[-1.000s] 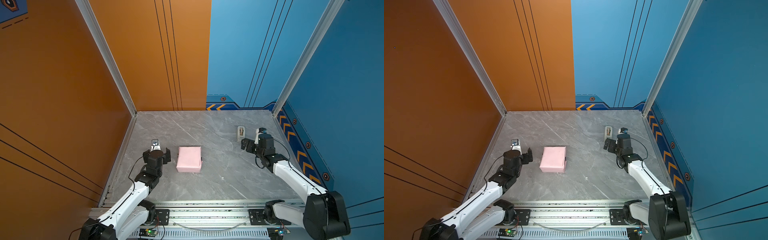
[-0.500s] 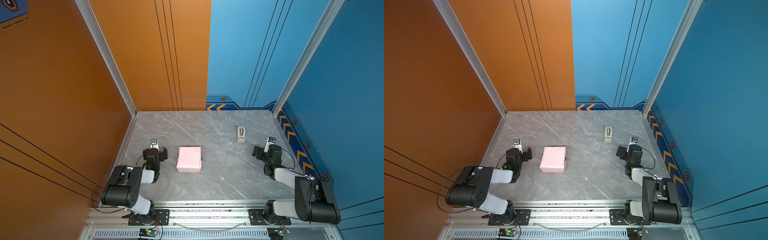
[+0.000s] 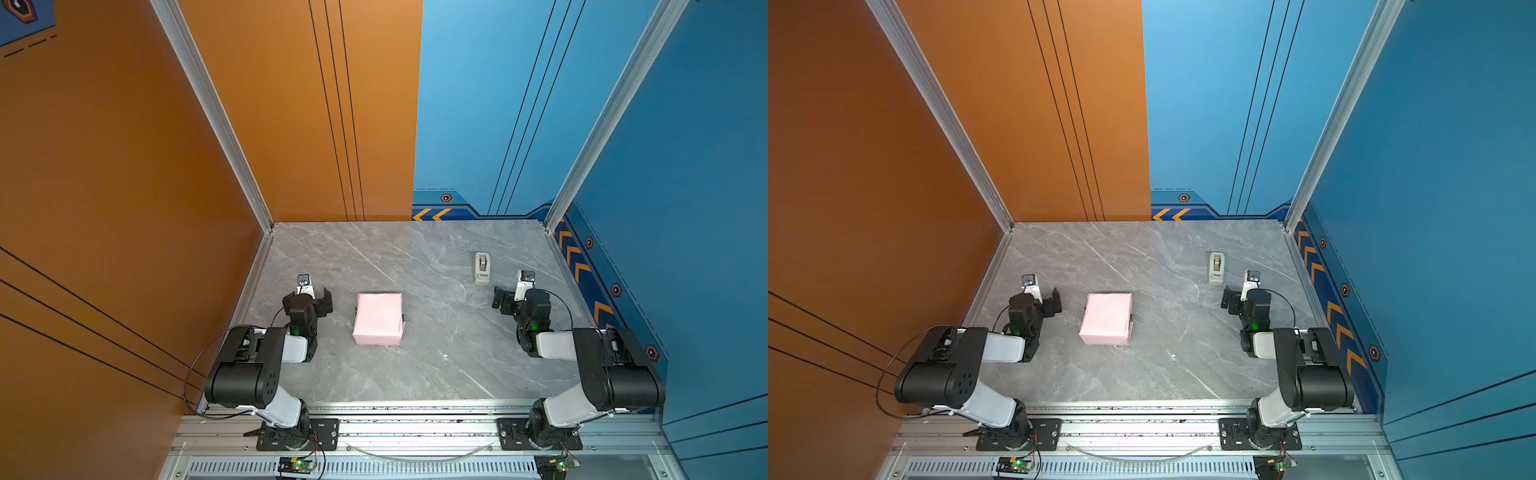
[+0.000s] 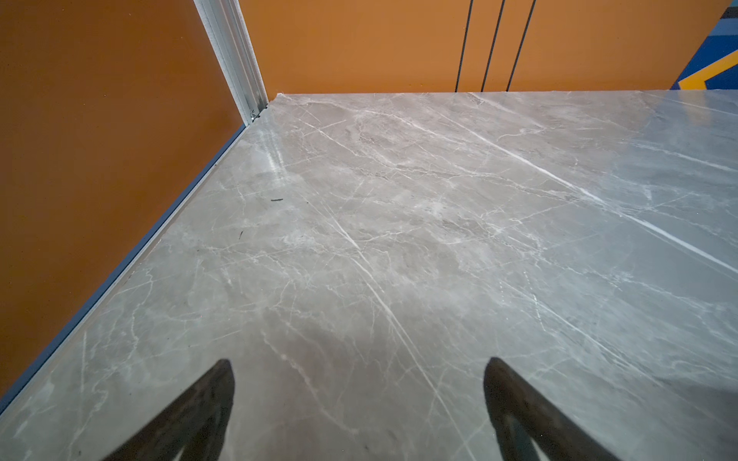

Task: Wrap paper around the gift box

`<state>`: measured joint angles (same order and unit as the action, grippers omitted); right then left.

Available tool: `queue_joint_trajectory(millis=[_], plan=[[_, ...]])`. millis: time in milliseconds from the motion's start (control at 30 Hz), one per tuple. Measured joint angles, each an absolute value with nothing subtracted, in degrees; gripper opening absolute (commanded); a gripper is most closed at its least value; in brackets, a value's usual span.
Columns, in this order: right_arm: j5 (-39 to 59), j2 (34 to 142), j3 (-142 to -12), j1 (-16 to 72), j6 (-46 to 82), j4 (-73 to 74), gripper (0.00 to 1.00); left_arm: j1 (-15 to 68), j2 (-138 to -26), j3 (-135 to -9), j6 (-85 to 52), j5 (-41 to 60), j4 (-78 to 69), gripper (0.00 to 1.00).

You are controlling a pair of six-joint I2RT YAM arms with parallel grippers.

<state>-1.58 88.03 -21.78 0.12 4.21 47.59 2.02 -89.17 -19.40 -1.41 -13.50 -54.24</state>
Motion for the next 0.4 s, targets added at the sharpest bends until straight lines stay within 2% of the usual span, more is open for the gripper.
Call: queue_joint_trajectory(millis=[400], plan=[[-1.8,88.0,-21.8,0.1,4.2,47.6,1.00,2.3,-89.2,-20.4,-0.9,-12.8,-54.0,0.98]])
